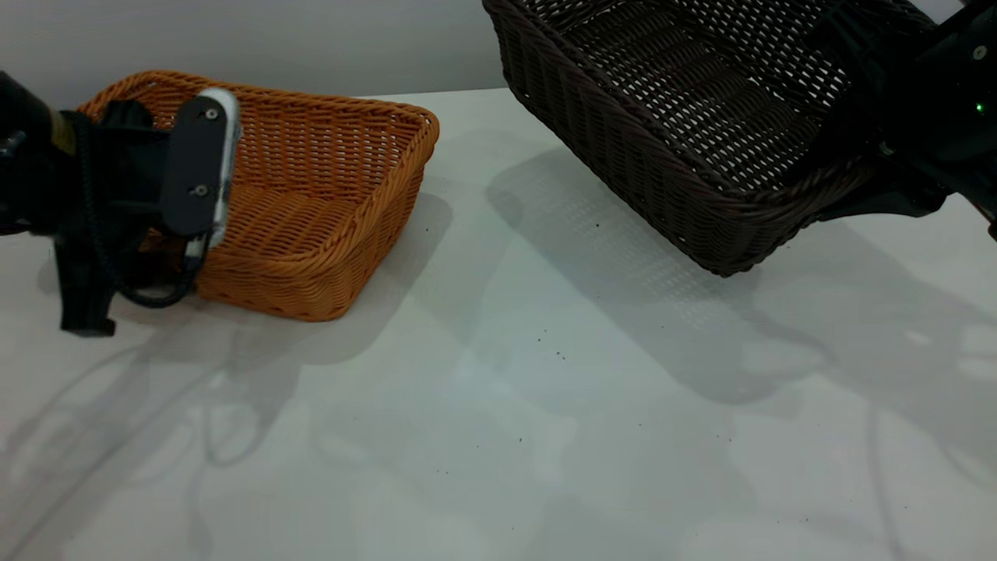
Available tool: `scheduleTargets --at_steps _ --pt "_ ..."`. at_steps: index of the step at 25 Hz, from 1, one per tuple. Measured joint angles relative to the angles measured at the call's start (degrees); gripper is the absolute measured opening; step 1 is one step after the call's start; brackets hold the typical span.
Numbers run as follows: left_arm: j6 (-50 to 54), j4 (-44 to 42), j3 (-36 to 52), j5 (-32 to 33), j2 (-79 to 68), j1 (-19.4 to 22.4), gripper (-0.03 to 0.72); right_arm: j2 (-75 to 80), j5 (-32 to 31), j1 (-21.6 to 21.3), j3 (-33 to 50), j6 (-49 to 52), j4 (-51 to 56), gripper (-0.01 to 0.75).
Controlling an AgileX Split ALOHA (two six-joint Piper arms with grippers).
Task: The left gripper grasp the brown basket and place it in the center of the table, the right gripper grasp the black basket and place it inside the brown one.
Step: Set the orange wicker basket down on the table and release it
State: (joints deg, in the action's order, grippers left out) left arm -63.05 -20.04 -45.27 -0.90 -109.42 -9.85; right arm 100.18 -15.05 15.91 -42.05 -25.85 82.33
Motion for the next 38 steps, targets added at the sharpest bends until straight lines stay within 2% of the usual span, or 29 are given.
scheduleTargets --at_steps 6,11,18,21,28,34,38 --pt "0.0 -0.2 0.0 -4.8 -0.1 0.0 0.088 -0.1 0.0 -0.2 -0.1 -0.7 0.0 0.237" --pt "-0.4 -0.4 0.0 -2.2 -0.1 0.0 0.089 -2.8 -1.6 -3.9 -0.1 -0.7 -0.3 0.236" --pt "-0.2 -0.3 1.0 0.9 0.1 -0.2 0.089 -6.8 -11.9 -11.0 -0.1 -2.3 -6.3 0.236" --pt "0.1 0.3 1.0 3.7 0.2 -1.6 0.089 -7.1 -15.1 -13.5 -1.1 -2.7 -8.2 0.235" --pt "1.8 5.0 1.0 5.1 0.3 -8.3 0.089 -7.2 -25.8 -14.8 -8.1 -1.6 -17.9 0.234" --pt "1.8 10.9 1.0 5.2 0.4 -16.0 0.089 -7.2 -30.3 -14.8 -14.5 0.2 -20.8 0.234" --pt "2.0 15.0 1.0 5.4 0.7 -21.4 0.089 -7.2 -30.7 -14.8 -16.4 1.0 -23.5 0.232"
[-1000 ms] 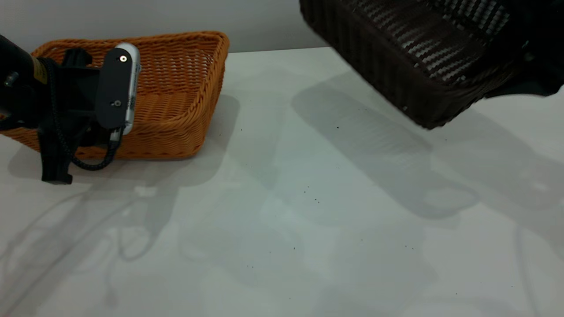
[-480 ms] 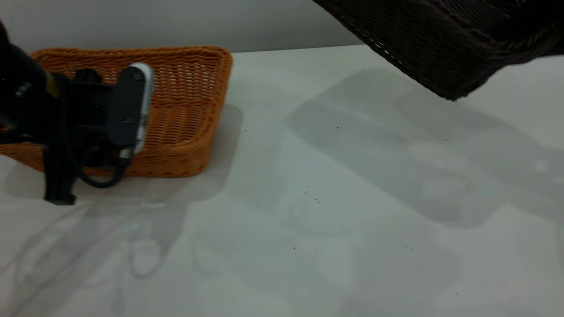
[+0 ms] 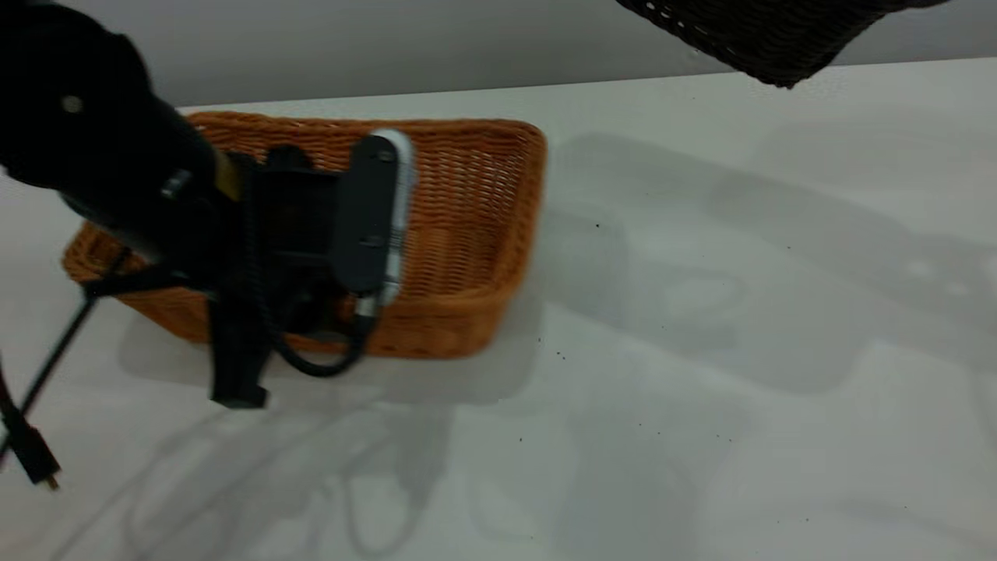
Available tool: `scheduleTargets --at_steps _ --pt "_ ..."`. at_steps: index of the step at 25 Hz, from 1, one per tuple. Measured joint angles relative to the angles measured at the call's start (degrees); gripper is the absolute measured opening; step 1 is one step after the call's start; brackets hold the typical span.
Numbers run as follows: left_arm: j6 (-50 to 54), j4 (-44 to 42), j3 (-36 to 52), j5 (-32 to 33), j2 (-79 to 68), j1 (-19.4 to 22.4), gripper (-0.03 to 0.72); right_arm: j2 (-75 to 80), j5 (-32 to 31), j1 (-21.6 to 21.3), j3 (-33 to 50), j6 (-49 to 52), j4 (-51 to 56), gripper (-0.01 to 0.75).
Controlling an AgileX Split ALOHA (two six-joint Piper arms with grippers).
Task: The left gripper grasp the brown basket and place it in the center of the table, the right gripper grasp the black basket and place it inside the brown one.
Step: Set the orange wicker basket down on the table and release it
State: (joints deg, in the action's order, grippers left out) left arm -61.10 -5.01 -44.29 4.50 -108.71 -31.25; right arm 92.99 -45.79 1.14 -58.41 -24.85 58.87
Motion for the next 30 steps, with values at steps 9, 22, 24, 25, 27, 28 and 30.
scheduleTargets --at_steps 9,22,24,25,27,28,30 --pt "2.0 7.1 -1.3 -1.2 0.0 -9.5 0.089 0.1 -1.0 0.0 0.0 0.2 -1.4 0.232" --pt "7.0 9.5 -1.3 -3.6 0.0 -13.6 0.089 0.0 -2.7 0.0 0.0 -1.0 -2.4 0.230" --pt "8.4 9.5 -1.3 -3.8 0.0 -13.7 0.089 0.0 -2.8 0.0 0.0 -1.0 -2.4 0.230" --pt "9.0 9.5 -1.4 -3.8 -0.1 -14.0 0.089 0.0 -2.8 0.0 0.0 -1.0 -2.3 0.230" --pt "9.2 9.3 -1.8 -3.2 -0.6 -14.4 0.089 0.0 -2.8 0.0 0.0 -1.3 -2.3 0.230" --pt "9.2 9.3 -2.2 -3.1 -1.0 -14.7 0.089 0.0 -2.8 0.0 0.0 -1.5 -2.3 0.230" --pt "9.3 9.3 -3.1 -2.4 -1.9 -15.2 0.089 0.0 -2.8 0.0 0.0 -1.5 -2.3 0.230"
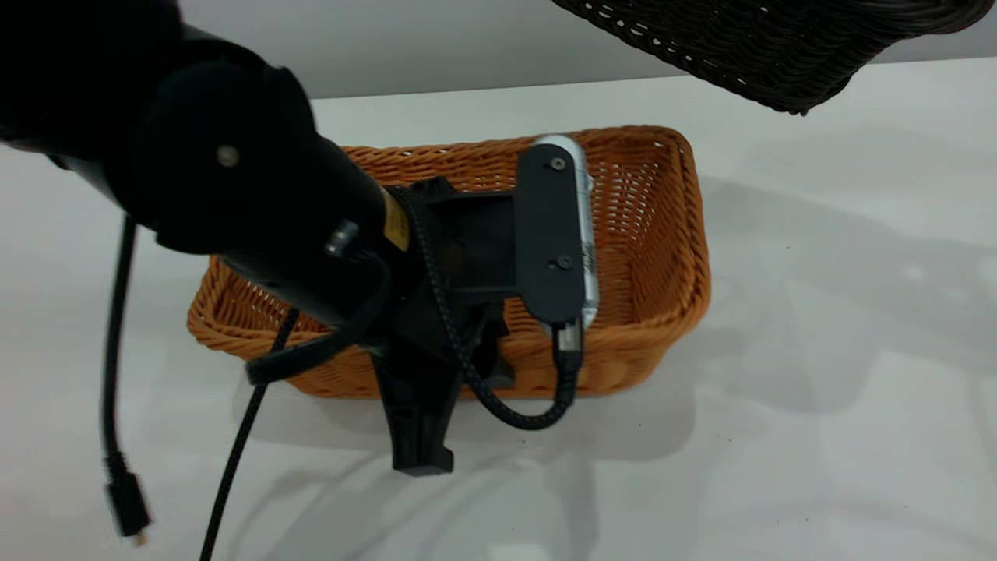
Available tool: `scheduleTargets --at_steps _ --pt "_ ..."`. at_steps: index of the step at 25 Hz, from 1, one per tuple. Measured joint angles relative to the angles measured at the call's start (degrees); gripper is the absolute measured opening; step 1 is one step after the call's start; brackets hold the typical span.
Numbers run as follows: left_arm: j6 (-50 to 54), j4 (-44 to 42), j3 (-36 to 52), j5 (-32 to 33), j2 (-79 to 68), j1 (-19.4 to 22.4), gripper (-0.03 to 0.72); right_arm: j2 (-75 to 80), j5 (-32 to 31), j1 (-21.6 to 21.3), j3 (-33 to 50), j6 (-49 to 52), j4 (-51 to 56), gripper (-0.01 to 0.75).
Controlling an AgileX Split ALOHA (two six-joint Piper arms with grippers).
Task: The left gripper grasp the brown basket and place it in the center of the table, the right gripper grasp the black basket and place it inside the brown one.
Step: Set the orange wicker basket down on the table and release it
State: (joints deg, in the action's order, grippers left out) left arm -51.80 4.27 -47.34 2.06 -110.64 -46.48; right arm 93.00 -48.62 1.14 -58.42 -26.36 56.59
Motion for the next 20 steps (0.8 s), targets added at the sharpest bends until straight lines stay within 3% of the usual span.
scheduleTargets --at_steps 7,20 --pt "2.3 0.5 -4.3 1.3 -3.5 -2.5 0.089 0.0 -0.2 0.0 0.0 -0.2 -0.1 0.230" --pt "2.6 -0.2 -5.0 2.4 -3.4 -2.7 0.089 0.0 -0.6 0.0 0.0 -0.1 -0.8 0.227"
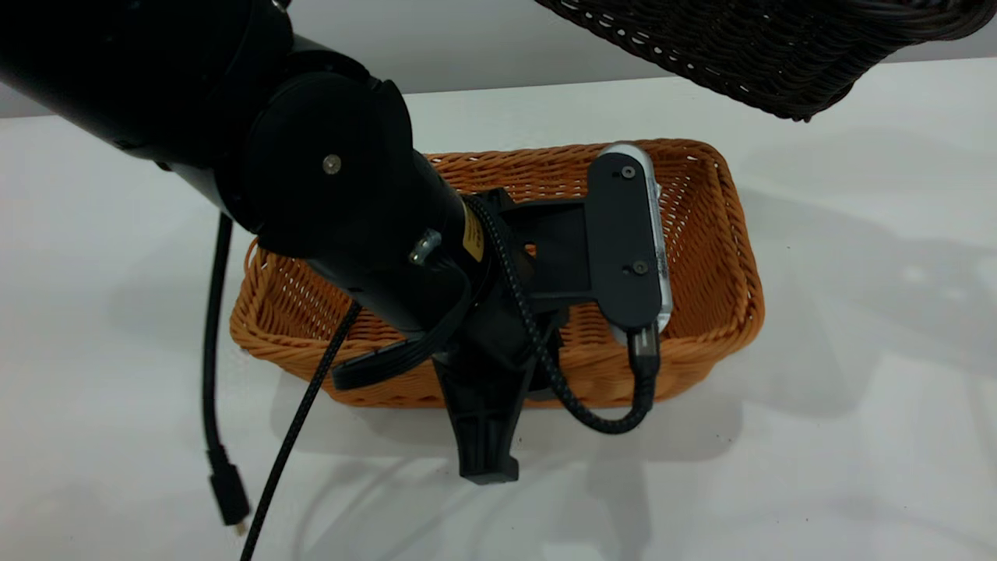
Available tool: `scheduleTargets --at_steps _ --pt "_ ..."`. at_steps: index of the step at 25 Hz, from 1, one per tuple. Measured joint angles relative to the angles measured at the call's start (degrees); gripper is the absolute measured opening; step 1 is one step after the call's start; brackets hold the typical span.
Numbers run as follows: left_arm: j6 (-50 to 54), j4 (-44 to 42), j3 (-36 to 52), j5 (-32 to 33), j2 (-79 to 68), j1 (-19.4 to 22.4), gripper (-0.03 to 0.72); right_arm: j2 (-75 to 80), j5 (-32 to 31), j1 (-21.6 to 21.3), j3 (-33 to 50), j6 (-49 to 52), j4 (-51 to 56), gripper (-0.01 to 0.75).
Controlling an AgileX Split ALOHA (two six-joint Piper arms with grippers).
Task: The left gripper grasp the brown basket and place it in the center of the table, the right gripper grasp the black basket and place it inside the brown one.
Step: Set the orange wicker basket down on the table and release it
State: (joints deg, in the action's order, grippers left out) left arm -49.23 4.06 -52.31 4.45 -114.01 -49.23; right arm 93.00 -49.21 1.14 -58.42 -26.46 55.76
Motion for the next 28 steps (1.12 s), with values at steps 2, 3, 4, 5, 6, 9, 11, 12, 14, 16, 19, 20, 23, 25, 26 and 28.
scheduleTargets --at_steps 2,3,4,5,6,9,11,12,14,16,19,20,23,25,26,28 --pt "-1.4 0.0 0.0 1.1 0.0 0.0 0.089 0.0 -0.3 0.0 0.0 0.0 -0.3 0.227" --pt "-2.1 0.0 0.0 1.5 0.0 0.0 0.089 0.0 -0.5 0.0 0.0 0.0 -0.3 0.227" --pt "-2.8 0.0 0.0 1.7 0.0 0.0 0.091 0.0 -0.5 0.0 0.0 0.0 -0.3 0.227" --pt "-3.1 0.0 0.0 1.9 0.1 0.0 0.102 0.0 -0.5 0.0 0.0 0.0 -0.3 0.227" --pt "-3.1 0.0 0.0 1.9 0.1 0.0 0.117 0.0 -0.5 0.0 0.0 0.0 -0.3 0.227" --pt "-3.2 0.0 0.0 1.3 0.1 0.0 0.230 0.0 -0.5 0.0 0.0 -0.1 -0.3 0.227" --pt "-3.3 0.0 0.0 0.8 0.1 0.0 0.338 0.0 -0.5 0.0 0.0 -0.1 -0.3 0.227" --pt "-3.3 0.0 0.0 0.5 0.1 0.0 0.389 0.0 -0.5 0.0 0.0 -0.1 -0.3 0.227" --pt "-3.3 0.0 0.0 0.4 0.1 0.0 0.469 0.0 -0.5 0.0 0.0 -0.1 -0.3 0.227" --pt "-3.3 0.0 0.0 0.9 0.1 0.0 0.522 0.0 -0.5 0.0 0.0 -0.1 -0.3 0.227" --pt "-3.3 0.0 0.0 1.3 0.1 0.0 0.554 0.0 -0.7 0.0 0.0 -0.1 -0.3 0.227" --pt "-3.3 0.0 0.0 1.3 0.3 0.0 0.555 0.0 -1.0 0.0 0.0 -0.1 -0.3 0.227" --pt "-3.3 -0.3 0.0 1.5 2.2 0.0 0.556 0.0 -1.2 0.0 0.0 -0.1 -1.1 0.227" --pt "-3.3 -0.2 0.0 1.8 4.1 0.0 0.557 0.0 -1.1 0.0 0.0 -0.1 -1.1 0.227" --pt "-3.2 -0.1 0.0 2.6 5.2 0.0 0.557 0.0 -0.9 0.0 0.0 -0.1 -1.1 0.227" --pt "-2.5 -0.1 0.0 4.9 7.3 0.0 0.557 0.0 -0.9 0.0 0.0 -0.1 -1.1 0.227"
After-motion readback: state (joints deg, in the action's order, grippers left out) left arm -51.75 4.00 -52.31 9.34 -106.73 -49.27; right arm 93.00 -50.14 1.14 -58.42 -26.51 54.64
